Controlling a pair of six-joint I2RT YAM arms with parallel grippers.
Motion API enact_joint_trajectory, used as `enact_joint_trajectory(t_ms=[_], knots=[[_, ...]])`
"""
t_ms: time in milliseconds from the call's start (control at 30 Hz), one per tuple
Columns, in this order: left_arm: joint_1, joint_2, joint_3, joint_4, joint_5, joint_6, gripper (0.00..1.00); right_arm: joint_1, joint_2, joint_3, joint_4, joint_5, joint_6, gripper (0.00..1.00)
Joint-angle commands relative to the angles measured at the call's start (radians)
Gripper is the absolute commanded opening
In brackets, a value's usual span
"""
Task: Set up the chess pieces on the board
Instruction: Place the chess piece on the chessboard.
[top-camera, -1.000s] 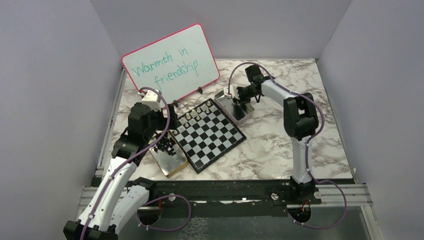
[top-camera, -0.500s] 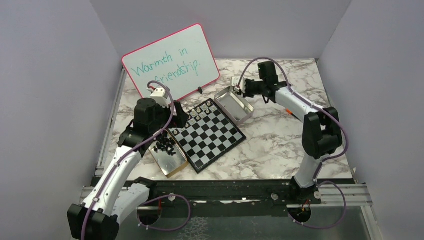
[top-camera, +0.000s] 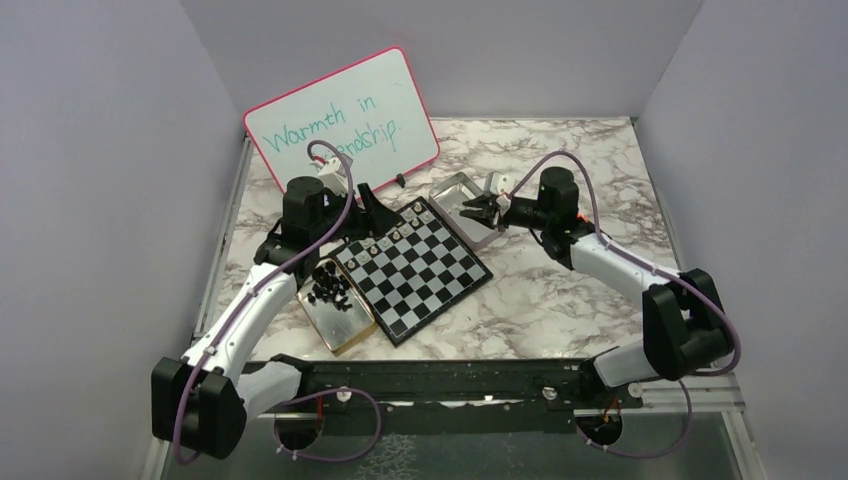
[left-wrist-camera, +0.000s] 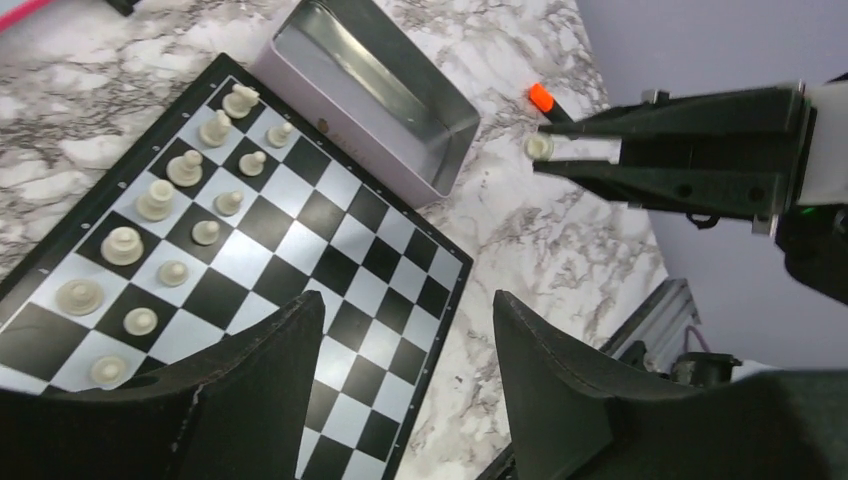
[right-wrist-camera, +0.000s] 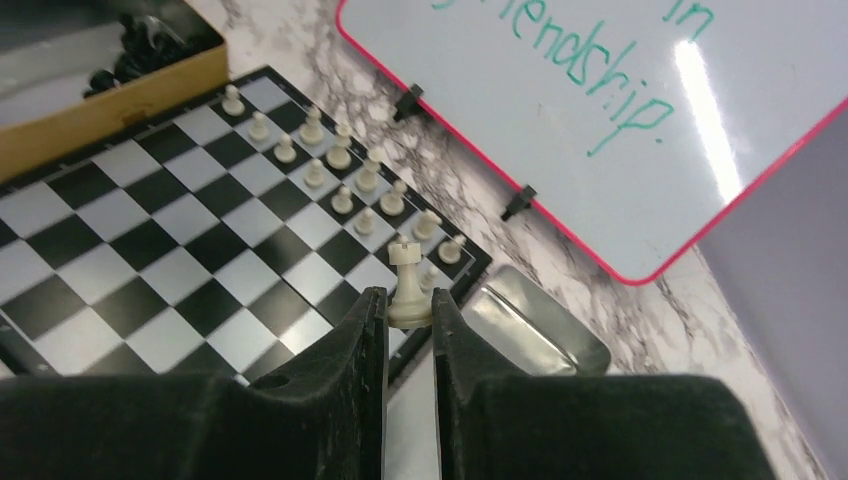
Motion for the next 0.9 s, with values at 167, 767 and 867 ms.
enact_joint_trajectory(t_ms=[167,767,867], knots=[[-0.026,0.092,0.086,0.118,0.139,-0.089,0.57,0.143,-0.129,-0.146,0.248,0.068,0.272,0.11],[-0.151,0.122,0.093,0.118,0.147,-0.080,0.50,0.233,-0.159,-0.152,0.269,0.108,0.300,0.11],[-0.159,0.133,0.097,0.119,0.164,-0.082,0.49,0.232,-0.156,-0.153,0.266,0.102,0.289,0.11]])
